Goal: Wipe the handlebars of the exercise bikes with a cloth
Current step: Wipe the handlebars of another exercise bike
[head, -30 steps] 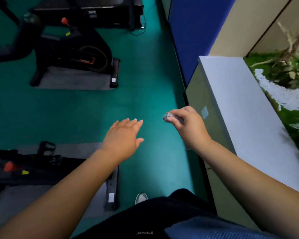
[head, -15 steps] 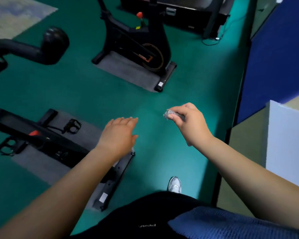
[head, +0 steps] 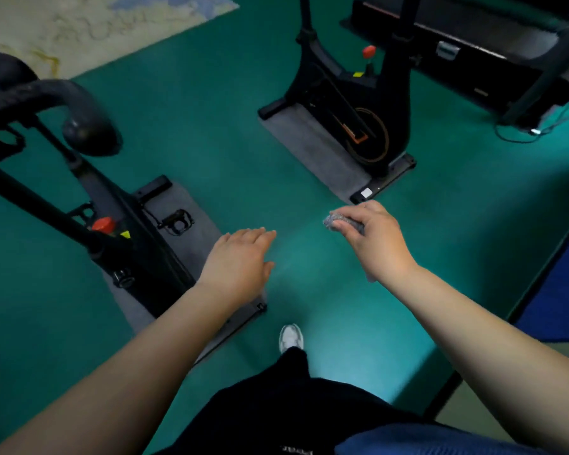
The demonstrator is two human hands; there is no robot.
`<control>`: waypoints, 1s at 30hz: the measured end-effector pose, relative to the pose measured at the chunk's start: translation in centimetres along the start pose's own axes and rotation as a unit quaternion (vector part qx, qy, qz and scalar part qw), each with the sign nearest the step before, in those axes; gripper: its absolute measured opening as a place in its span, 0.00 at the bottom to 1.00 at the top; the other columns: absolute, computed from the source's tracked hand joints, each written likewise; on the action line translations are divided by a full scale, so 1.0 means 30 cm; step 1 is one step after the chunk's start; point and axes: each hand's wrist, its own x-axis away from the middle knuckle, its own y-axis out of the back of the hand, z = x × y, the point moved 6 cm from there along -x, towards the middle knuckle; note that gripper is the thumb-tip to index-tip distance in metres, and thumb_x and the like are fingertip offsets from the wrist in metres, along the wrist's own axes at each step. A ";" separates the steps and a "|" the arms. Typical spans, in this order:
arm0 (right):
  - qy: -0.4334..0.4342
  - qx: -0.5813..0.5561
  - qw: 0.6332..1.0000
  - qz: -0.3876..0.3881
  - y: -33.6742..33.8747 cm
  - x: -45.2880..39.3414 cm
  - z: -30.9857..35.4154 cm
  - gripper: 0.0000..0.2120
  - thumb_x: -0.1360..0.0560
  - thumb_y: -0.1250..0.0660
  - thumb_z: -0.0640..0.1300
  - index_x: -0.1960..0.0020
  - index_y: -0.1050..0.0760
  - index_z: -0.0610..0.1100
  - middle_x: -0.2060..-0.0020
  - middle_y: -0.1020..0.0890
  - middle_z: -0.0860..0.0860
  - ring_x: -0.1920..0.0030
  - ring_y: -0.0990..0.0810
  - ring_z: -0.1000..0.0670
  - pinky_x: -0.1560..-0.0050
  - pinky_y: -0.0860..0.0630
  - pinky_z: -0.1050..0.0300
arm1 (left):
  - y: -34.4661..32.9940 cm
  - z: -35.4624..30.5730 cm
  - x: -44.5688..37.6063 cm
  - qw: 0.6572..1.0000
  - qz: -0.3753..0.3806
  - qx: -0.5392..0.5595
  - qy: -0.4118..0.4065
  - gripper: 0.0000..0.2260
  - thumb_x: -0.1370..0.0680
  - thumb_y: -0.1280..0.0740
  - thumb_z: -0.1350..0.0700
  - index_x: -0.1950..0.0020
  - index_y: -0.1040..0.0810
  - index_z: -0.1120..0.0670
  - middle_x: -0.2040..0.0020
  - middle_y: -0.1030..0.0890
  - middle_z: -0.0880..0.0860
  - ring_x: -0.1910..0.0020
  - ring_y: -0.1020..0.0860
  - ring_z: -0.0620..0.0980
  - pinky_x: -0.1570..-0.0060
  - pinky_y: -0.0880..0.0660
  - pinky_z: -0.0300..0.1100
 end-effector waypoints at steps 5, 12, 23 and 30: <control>0.021 -0.006 1.000 0.008 -0.002 -0.196 0.003 0.07 0.26 0.30 0.43 0.48 0.17 0.47 0.55 0.26 0.51 0.57 0.27 0.68 0.54 0.36 0.80 | 0.022 0.042 -0.150 1.000 -0.003 -0.004 0.022 0.26 0.21 0.40 0.47 0.24 0.42 0.49 0.25 0.37 0.50 0.27 0.38 0.53 0.28 0.41 0.51; 0.034 -0.002 0.999 0.033 0.048 -0.414 -0.031 0.06 0.26 0.30 0.44 0.49 0.18 0.51 0.58 0.28 0.58 0.57 0.26 0.65 0.57 0.32 0.73 | 0.088 0.018 -0.362 1.000 -0.021 0.003 0.019 0.27 0.20 0.42 0.46 0.23 0.46 0.49 0.23 0.40 0.49 0.25 0.41 0.52 0.27 0.45 0.51; 0.172 0.005 0.967 0.189 -0.110 -0.851 0.061 0.07 0.26 0.29 0.43 0.48 0.17 0.47 0.56 0.25 0.51 0.58 0.26 0.59 0.53 0.38 0.81 | 0.122 0.121 -0.516 0.975 -0.051 0.041 0.212 0.28 0.20 0.42 0.45 0.22 0.47 0.48 0.24 0.39 0.49 0.25 0.41 0.51 0.27 0.44 0.51; 0.284 -0.012 0.895 0.344 -0.229 -1.041 0.140 0.07 0.26 0.29 0.44 0.48 0.17 0.49 0.56 0.25 0.50 0.57 0.26 0.61 0.54 0.35 0.79 | 0.139 0.085 -0.526 0.904 -0.091 0.096 0.406 0.28 0.20 0.41 0.45 0.23 0.47 0.48 0.23 0.40 0.48 0.25 0.42 0.51 0.27 0.45 0.49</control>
